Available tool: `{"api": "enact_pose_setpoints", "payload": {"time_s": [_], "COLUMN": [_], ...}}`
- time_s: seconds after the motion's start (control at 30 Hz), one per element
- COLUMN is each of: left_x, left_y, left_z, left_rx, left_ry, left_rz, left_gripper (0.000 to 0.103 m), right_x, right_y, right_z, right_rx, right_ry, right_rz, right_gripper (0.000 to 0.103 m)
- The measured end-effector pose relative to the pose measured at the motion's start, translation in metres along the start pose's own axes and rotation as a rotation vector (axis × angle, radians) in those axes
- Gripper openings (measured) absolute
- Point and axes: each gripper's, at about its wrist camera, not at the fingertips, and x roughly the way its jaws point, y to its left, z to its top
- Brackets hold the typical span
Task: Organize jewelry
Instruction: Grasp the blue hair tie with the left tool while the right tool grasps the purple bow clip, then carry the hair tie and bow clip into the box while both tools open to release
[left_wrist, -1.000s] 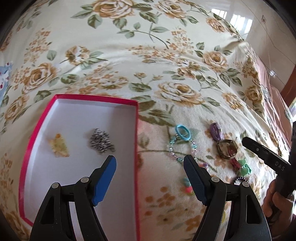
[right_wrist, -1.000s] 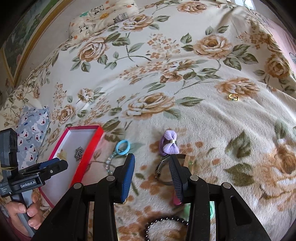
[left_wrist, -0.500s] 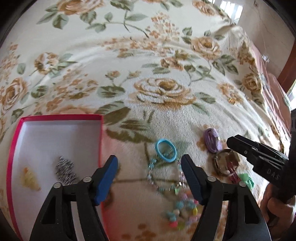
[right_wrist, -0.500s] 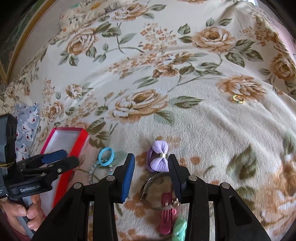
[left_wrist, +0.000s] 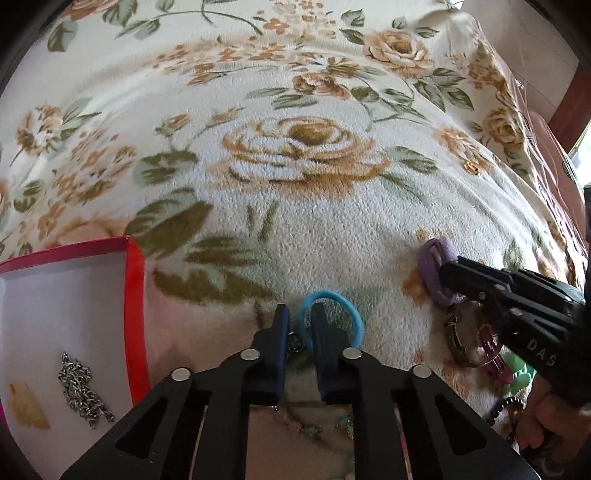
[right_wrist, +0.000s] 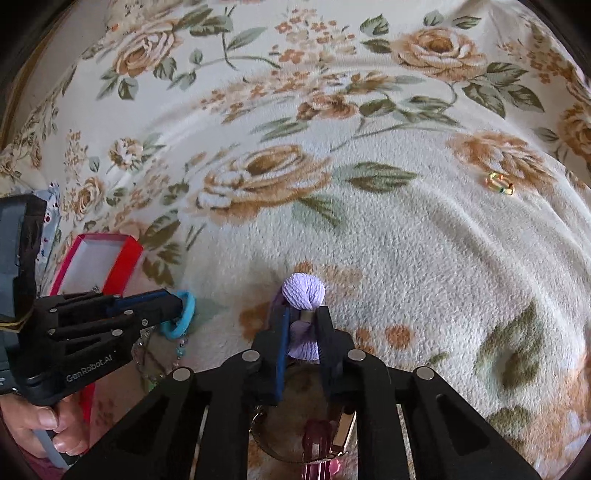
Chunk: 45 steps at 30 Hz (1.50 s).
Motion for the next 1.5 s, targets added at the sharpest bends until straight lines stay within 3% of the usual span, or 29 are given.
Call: {"api": "enact_pose_setpoints", "payload": {"time_s": [0.47,0.5,0.67,0.83,0.9,0.93,0.97,1.27,1.37,1.5], "left_x": [-0.06,-0.058,-0.033,0.002,0.002,0.002,0.002,-0.046,-0.063,-0.086], "left_y": [0.023,0.023,0.013,0.004,0.0,0.0,-0.001,0.013,0.019,0.03], "left_z": [-0.028,-0.026,-0.013,-0.003,0.001,0.001,0.001,-0.02,-0.032,-0.048], "left_rx": [-0.077,-0.077,-0.06,-0.036,-0.012,-0.003,0.001,-0.031,-0.036,-0.049], "left_ry": [-0.09,-0.079,-0.028,0.037,0.028,0.028,0.029,-0.072,-0.067,-0.087], "left_rz": [-0.067,-0.062,-0.039,-0.021,-0.018,-0.021,-0.027,-0.064,-0.08,-0.046], "left_gripper": [0.005,0.006,0.032,0.034,0.025,0.007,0.004,0.002,0.003,0.003], "right_x": [-0.045,-0.047,-0.06,-0.065,-0.066,-0.066,-0.067,-0.069,-0.068,-0.064], "right_y": [0.019,0.021,0.02,0.014,0.011,0.009,0.008,0.018,0.028,0.049], "right_z": [-0.002,-0.003,-0.008,-0.01,-0.011,-0.011,-0.012,-0.013,-0.014,-0.017], "right_rx": [0.029,0.03,0.037,0.051,0.061,0.068,0.072,0.07,0.054,0.024], "right_ry": [-0.092,-0.097,-0.12,-0.129,-0.133,-0.137,-0.139,-0.14,-0.13,-0.113], "right_rz": [0.105,0.109,0.116,0.123,0.125,0.125,0.125,0.156,0.171,0.197], "right_gripper": [0.013,0.013,0.013,0.013,0.013,0.014,0.014,0.014,0.014,0.014]}}
